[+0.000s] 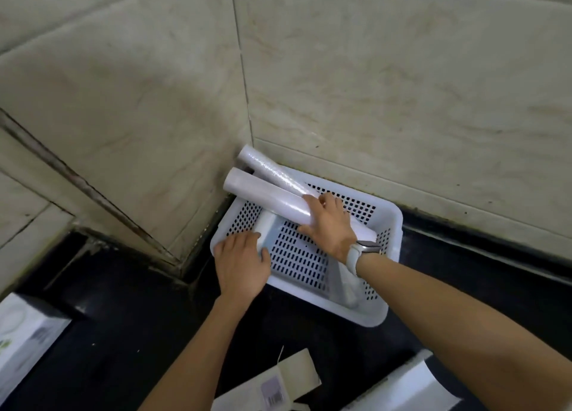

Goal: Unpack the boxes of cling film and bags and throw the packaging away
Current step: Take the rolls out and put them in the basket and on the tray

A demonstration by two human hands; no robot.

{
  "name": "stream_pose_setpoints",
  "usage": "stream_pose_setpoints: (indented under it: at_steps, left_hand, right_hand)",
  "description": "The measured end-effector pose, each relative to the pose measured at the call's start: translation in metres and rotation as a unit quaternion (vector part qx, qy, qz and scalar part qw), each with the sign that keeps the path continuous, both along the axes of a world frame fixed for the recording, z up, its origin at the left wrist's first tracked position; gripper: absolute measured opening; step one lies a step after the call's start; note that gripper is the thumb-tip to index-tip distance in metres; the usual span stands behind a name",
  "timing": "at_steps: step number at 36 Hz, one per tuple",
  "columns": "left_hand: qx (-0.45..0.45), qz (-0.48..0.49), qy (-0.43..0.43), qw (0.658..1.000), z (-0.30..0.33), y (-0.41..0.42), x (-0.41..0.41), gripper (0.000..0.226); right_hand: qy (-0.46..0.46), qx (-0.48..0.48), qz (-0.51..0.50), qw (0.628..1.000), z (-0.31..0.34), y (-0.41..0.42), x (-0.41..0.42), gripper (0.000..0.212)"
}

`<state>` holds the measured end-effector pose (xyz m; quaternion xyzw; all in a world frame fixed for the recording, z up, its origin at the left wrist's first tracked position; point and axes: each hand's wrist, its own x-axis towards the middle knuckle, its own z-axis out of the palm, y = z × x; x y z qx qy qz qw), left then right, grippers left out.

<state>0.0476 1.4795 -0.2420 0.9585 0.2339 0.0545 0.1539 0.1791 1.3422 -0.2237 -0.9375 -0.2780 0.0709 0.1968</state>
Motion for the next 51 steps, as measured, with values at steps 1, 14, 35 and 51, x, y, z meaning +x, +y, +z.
stream_pose_setpoints:
  at_steps: [1, 14, 35, 51]
  left_hand:
    - [0.005, -0.003, -0.007, 1.000, 0.000, -0.001, -0.001, 0.040]
    - [0.134, -0.180, 0.013, 0.974, 0.014, 0.015, 0.044, 0.068]
    - [0.154, -0.184, 0.027, 0.970, 0.018, 0.013, 0.070, 0.067]
    - [0.010, -0.041, -0.023, 0.999, -0.001, -0.031, -0.011, 0.041]
  right_hand:
    - [-0.012, 0.007, -0.006, 1.000, -0.002, -0.001, -0.002, 0.061]
    - [0.081, 0.069, 0.029, 0.994, 0.003, -0.032, -0.009, 0.062]
    - [-0.046, -0.098, 0.163, 0.981, 0.008, -0.088, -0.026, 0.041]
    - [-0.091, -0.409, 0.429, 0.800, -0.001, -0.060, -0.025, 0.062]
